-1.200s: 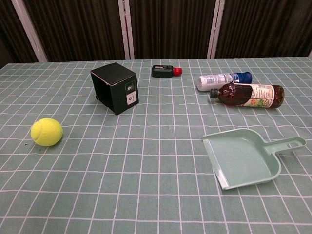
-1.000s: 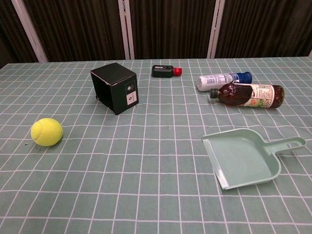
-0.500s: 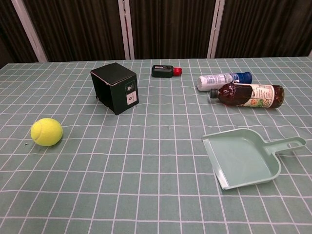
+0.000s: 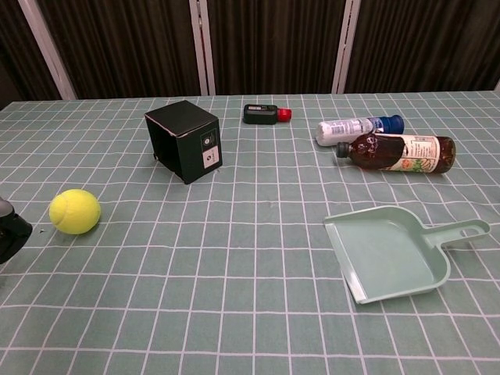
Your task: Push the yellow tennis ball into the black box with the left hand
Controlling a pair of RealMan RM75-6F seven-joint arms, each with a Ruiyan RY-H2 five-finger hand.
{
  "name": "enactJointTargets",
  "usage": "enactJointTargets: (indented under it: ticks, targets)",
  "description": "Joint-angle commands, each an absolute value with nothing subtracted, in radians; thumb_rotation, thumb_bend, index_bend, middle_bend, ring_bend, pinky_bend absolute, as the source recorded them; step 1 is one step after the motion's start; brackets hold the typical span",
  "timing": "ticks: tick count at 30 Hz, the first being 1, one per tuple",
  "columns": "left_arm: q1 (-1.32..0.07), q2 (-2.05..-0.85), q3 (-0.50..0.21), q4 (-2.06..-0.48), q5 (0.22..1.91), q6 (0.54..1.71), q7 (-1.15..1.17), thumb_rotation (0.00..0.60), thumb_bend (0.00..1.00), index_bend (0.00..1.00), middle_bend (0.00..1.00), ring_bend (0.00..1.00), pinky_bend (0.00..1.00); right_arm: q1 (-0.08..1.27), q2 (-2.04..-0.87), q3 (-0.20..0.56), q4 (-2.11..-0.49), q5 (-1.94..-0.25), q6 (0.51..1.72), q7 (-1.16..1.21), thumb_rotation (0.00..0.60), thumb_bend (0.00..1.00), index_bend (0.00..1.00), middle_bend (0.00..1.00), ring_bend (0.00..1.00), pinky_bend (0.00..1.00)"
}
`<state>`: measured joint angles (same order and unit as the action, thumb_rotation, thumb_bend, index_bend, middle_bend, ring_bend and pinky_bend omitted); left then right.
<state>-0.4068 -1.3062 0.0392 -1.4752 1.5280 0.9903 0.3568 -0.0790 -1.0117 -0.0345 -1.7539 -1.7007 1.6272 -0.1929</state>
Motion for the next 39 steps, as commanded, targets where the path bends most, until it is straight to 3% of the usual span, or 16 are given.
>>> enactJointTargets:
  ticks: [1, 39]
  targets:
    - [-0.418, -1.324, 0.047, -1.457, 1.539, 0.986, 0.347, 0.6, 0.7, 0.61, 0.7, 0.45, 0.74, -0.08, -1.011, -0.035, -1.754, -1.702, 1.63, -0.191, 0.6, 0.26, 0.0, 0.0, 0.0, 0.0]
    - [-0.546, -1.52, -0.05, -1.304, 1.364, 0.917, 0.388, 0.6, 0.65, 0.55, 0.64, 0.43, 0.73, -0.079, -0.999, -0.018, -1.744, -1.692, 1.641, -0.142, 0.6, 0.26, 0.0, 0.0, 0.0, 0.0]
